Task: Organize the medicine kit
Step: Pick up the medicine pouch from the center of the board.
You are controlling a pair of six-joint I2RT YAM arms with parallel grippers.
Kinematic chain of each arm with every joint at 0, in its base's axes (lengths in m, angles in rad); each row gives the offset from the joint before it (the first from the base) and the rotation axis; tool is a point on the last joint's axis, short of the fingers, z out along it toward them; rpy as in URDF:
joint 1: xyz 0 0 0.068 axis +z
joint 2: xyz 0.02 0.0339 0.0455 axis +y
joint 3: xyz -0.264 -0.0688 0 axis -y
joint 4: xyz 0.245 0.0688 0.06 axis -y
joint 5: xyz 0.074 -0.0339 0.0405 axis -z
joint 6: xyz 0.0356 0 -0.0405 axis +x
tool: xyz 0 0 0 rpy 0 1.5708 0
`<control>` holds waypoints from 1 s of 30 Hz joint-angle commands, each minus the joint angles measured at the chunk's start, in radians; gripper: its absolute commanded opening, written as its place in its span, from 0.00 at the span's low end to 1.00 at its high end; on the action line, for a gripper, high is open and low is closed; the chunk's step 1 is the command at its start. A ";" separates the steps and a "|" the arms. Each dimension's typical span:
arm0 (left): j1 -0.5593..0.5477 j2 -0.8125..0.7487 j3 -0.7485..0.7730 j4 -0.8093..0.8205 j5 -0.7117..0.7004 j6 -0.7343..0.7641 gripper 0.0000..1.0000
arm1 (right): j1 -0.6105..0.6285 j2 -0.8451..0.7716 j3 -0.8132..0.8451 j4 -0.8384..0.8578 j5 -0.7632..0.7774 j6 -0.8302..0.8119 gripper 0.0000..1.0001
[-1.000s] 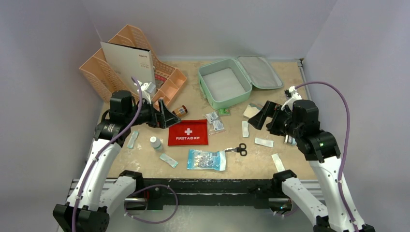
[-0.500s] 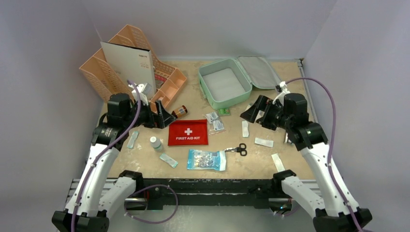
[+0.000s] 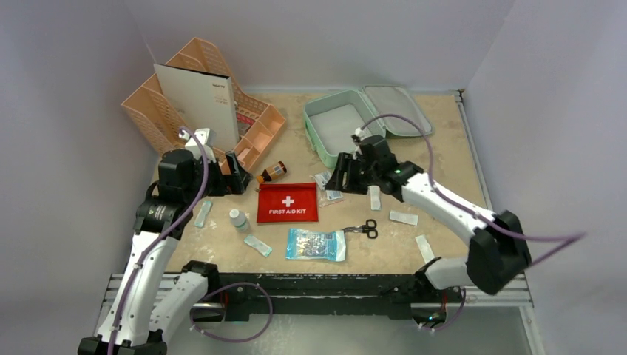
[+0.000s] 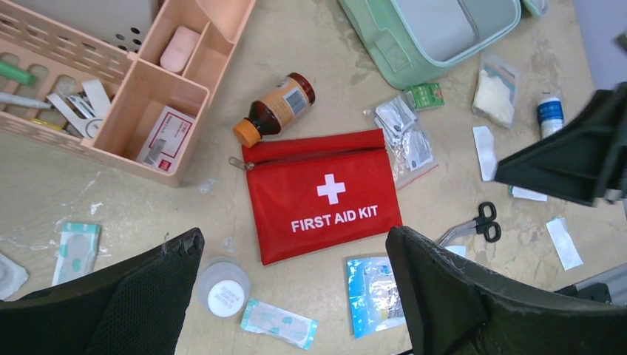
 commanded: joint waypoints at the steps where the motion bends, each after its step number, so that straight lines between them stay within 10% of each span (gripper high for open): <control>1: -0.001 -0.045 0.002 0.008 -0.055 0.007 0.94 | 0.101 0.159 0.079 0.135 0.118 -0.006 0.60; 30: -0.003 -0.060 0.003 -0.001 -0.039 0.021 0.96 | 0.257 0.640 0.335 0.035 0.366 -0.024 0.32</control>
